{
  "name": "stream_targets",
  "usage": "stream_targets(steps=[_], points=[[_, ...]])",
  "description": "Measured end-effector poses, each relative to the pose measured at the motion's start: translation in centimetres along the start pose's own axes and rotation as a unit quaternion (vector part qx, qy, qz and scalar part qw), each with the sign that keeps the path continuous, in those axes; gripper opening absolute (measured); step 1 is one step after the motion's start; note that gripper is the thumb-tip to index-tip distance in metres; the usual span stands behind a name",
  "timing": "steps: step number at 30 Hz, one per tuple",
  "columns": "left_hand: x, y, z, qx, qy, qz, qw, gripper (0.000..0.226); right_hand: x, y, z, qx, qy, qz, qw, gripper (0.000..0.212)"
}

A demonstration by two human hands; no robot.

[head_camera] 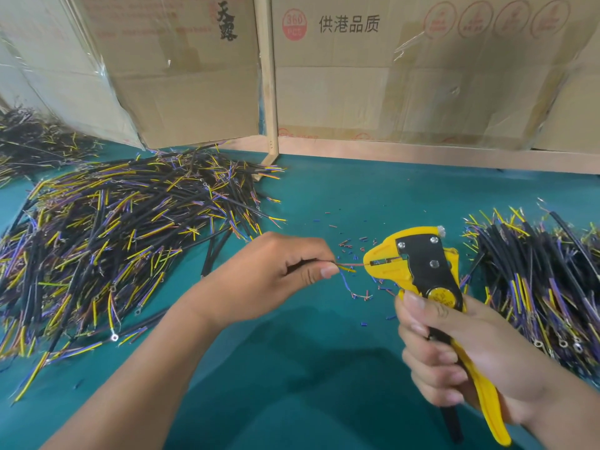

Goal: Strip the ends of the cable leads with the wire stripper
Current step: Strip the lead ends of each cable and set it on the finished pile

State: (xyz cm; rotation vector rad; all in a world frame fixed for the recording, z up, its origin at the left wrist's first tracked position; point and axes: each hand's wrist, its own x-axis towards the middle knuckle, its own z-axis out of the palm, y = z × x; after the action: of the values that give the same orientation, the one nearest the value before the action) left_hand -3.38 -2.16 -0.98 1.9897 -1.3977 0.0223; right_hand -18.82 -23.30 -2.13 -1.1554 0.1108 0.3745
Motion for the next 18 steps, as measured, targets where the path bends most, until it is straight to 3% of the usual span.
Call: stream_targets(steps=[6,18], points=[[0.2,0.5,1.5,-0.052,0.011,-0.01,0.999,0.017,0.0,0.0,0.0,0.0,0.004,-0.003,1.0,0.048],[0.1,0.5,1.0,0.026,0.043,0.007,0.999,0.019,0.2,0.0,-0.3,-0.003,-0.021,0.011,1.0,0.047]])
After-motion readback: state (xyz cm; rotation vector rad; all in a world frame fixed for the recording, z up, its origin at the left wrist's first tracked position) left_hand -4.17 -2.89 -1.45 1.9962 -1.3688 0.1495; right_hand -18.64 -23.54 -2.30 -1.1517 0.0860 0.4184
